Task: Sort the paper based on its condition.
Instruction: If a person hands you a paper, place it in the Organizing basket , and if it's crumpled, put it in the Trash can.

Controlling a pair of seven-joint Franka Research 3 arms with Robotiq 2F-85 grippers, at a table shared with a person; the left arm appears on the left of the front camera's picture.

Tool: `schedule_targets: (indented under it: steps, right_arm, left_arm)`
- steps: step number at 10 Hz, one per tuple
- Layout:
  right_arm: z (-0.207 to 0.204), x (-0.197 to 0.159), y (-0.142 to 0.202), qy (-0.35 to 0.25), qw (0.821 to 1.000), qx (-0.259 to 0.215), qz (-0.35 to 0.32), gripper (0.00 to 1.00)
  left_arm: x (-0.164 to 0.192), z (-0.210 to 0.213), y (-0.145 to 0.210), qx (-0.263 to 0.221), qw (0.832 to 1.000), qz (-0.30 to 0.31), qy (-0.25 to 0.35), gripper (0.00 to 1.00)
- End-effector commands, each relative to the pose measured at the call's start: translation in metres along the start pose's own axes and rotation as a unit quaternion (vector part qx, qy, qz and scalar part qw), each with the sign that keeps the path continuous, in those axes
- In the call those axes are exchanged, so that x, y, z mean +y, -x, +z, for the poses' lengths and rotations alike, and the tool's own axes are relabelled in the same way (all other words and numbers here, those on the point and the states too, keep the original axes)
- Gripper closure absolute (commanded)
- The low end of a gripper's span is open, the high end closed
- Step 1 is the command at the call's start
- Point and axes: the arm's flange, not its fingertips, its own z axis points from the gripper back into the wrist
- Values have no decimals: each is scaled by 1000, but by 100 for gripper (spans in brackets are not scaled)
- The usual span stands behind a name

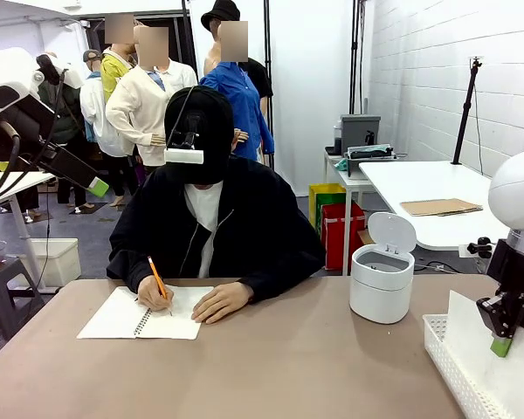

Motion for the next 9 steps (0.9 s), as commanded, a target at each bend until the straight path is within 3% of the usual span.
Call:
schedule_targets:
  steps: [1, 3, 4, 9]
  right_arm:
    - [-16, -6, 14, 22, 1000, -5, -10, 47]
    - [-10, -20, 10, 47, 999, -5, -15, 9]
    - [-2, -29, 7, 58, 998, -12, -21, 0]
    - [44, -58, 12, 69, 997, -28, 1, 0]
  left_arm:
    - [0, 0, 0, -1, 1000, 1, 0, 0]
    - [0, 0, 0, -1, 1000, 1, 0, 0]
    - [0, 0, 0, -1, 1000, 1, 0, 0]
    - [0, 0, 0, -1, 1000, 1, 0, 0]
